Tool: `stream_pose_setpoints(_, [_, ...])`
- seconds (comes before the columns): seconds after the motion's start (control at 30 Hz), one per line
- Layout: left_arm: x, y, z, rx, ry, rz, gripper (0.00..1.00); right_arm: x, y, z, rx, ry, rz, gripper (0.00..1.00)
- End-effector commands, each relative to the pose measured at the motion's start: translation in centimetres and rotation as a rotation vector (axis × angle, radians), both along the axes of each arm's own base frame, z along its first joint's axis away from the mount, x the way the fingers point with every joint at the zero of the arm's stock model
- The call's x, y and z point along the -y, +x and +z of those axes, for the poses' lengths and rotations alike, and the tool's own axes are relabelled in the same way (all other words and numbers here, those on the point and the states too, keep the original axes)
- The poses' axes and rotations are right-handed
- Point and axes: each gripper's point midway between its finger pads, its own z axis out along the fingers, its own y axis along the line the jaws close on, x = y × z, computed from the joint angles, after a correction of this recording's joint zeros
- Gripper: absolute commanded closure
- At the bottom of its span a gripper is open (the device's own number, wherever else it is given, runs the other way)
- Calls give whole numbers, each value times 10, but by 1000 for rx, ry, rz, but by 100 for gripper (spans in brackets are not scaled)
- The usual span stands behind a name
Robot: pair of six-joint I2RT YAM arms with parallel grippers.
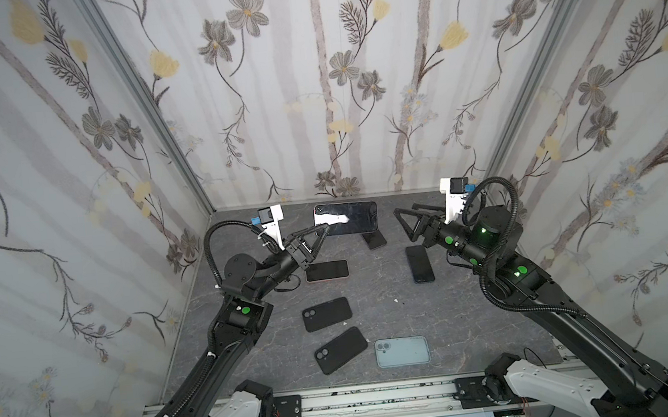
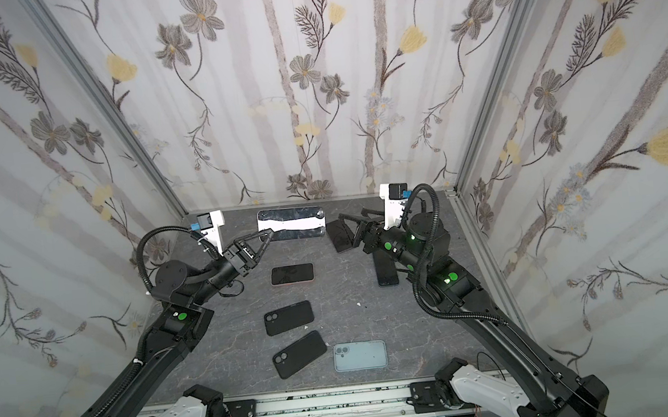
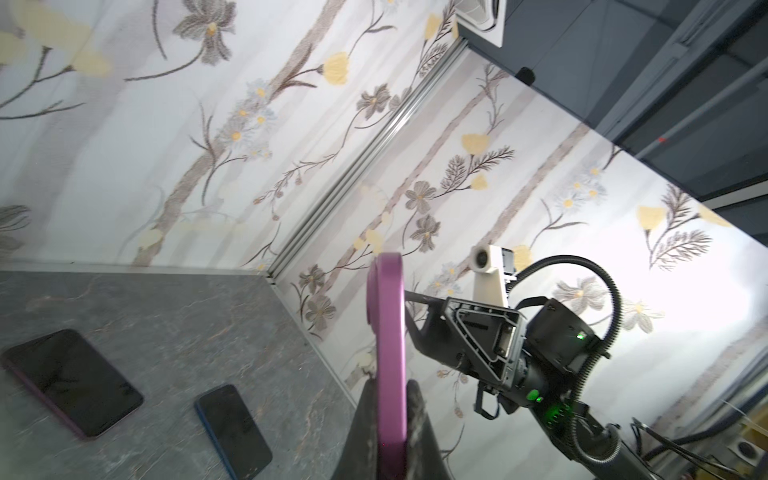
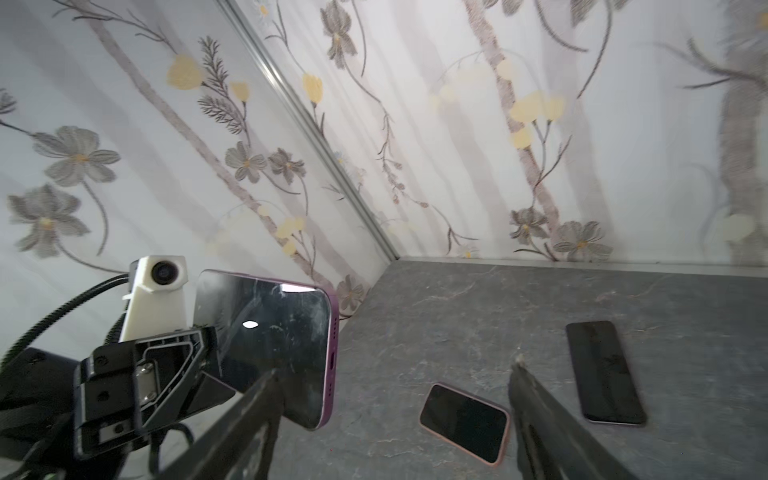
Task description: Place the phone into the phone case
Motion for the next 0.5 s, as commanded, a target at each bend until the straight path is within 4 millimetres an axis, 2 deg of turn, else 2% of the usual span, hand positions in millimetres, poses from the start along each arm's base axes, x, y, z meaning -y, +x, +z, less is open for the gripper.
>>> stream_pose_setpoints(0.0, [-6,-31,44,150,-143,-97,100,-31,-30,26,8,117,278,22])
stream_pose_setpoints(0.17, [-6,-38,43,147,-178,-141,100,-51,-40,30,-6,139,437,35])
stream_pose_setpoints(0.33, [-5,-39,36,129,-167,-148,100,-58,-52,40,23,166,520,48])
stream_pose_setpoints(0.47, [-3,-43,31,121,-157,-174,100,-63,-57,43,31,169,550,51])
